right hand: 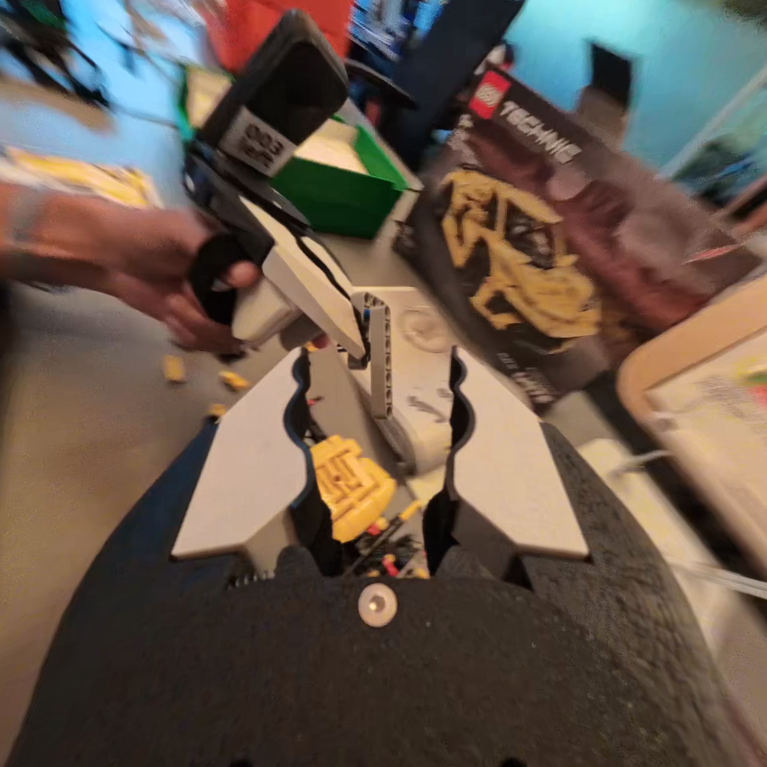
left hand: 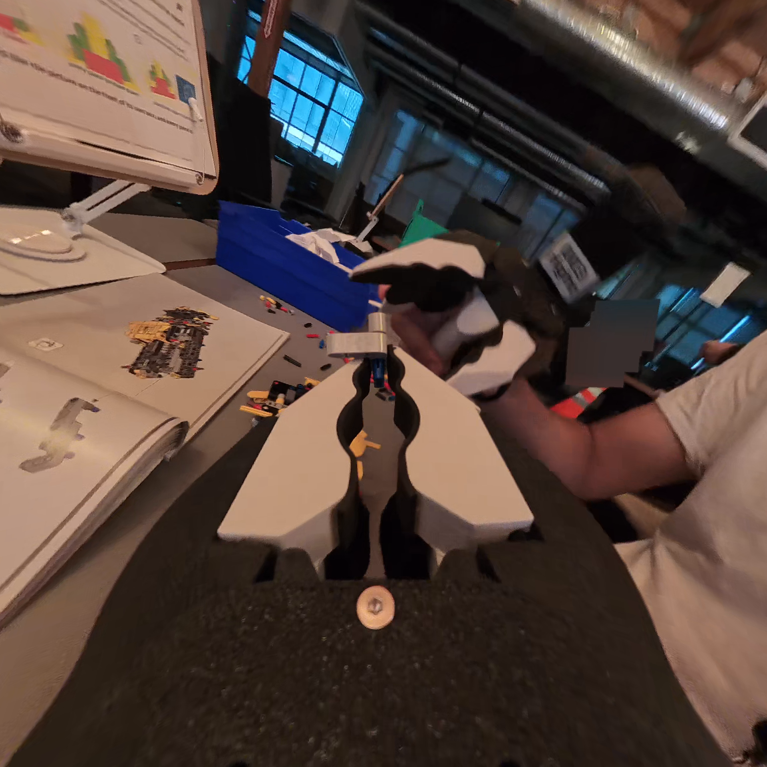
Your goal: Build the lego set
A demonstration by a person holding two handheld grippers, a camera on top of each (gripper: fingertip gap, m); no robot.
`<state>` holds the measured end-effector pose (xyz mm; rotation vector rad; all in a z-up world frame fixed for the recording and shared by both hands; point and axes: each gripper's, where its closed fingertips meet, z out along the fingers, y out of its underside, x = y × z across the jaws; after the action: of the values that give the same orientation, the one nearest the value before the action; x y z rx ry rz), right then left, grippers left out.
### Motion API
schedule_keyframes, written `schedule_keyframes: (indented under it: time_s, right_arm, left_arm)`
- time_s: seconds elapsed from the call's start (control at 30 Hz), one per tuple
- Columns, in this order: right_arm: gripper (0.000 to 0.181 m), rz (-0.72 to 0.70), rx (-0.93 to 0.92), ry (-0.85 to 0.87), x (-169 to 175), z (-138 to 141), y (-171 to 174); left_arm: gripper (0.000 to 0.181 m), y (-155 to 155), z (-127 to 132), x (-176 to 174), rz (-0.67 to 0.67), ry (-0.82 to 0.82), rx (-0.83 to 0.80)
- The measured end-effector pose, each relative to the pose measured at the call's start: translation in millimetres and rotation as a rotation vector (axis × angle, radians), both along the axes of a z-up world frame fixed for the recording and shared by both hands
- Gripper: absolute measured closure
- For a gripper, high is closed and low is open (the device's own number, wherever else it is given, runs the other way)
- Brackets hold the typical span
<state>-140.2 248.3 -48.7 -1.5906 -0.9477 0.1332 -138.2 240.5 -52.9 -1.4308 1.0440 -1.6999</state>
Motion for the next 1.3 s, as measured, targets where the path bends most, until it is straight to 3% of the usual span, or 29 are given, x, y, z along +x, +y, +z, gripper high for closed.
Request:
schedule_keyframes:
  time_s: [0.07, 0.2, 0.3, 0.67, 0.73, 0.77, 0.83, 1.07, 1.3]
  right_arm:
    - [0.118, -0.069, 0.114, -0.169, -10, -8, 4]
    - [0.115, -0.085, 0.149, -0.277, -19, -24, 10]
    - [0.131, -0.114, 0.177, -0.267, -14, -21, 13]
    - [0.135, -0.121, 0.177, -0.301, -16, -21, 9]
    - [0.153, -0.167, 0.248, -0.334, -8, -14, 15]
    - [0.154, -0.161, 0.240, -0.307, -7, -11, 16]
    - [0.127, -0.143, 0.165, -0.227, -11, -10, 13]
    - [0.134, -0.123, 0.170, -0.251, -17, -18, 10]
    - [0.129, -0.113, 0.118, -0.178, -23, -21, 9]
  left_arm:
    - [0.174, 2, 0, 2, -0.004, -0.015, -0.081]
    - [0.175, -1, 1, 5, -0.025, -0.043, -0.138]
    - [0.175, -2, -1, 6, -0.020, -0.040, -0.146]
    - [0.176, -5, 0, 5, -0.012, -0.035, -0.087]
    - [0.175, -5, 0, 7, -0.006, -0.031, -0.066]
    - [0.175, -4, 2, 8, -0.004, -0.036, -0.060]
    - [0.175, 0, 1, 8, 0.016, -0.031, -0.060]
    - [0.175, 1, 1, 3, 0.037, -0.016, 0.000]
    - [0.175, 2, -2, 1, 0.078, 0.022, 0.112]
